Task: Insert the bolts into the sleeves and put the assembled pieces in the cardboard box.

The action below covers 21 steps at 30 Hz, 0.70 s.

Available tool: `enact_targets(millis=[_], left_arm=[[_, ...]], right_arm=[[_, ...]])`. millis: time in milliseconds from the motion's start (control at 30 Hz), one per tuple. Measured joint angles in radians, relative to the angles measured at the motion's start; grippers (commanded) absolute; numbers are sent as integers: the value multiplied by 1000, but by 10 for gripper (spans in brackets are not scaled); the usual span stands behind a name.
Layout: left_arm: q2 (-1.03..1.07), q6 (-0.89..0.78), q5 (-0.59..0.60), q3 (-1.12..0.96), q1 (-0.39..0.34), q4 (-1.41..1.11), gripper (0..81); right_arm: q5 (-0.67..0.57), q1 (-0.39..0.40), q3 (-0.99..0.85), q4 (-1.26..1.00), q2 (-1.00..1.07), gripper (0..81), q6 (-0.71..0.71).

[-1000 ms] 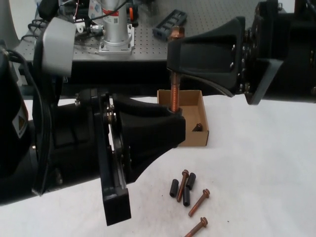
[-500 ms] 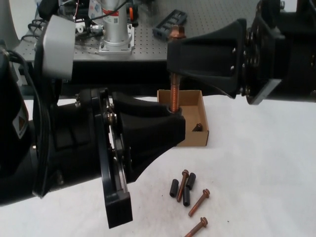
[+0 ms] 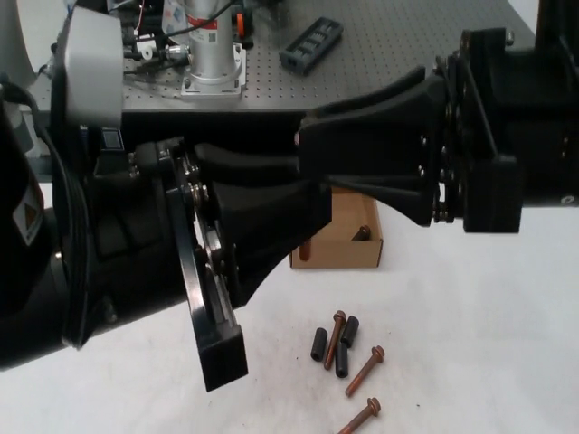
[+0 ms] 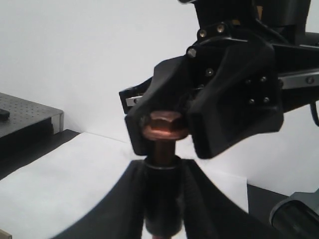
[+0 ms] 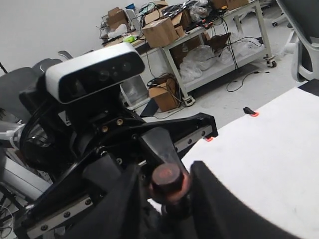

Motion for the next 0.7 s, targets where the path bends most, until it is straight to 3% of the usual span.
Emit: enact_targets(millis=[100, 267, 467, 700], left_arm=[[0, 0, -2, 0, 0, 0, 6], [0, -3, -29, 0, 0, -4, 6], [35, -99, -149, -4, 3, -7, 6], [386, -246, -333, -202, 70, 73, 6]], right_arm=[[19, 0, 0, 0, 0, 276, -6], [90, -36, 0, 9, -47, 471, -2], [230, -150, 0, 69, -171, 440, 54], [370, -252, 0, 372, -229, 440, 62]])
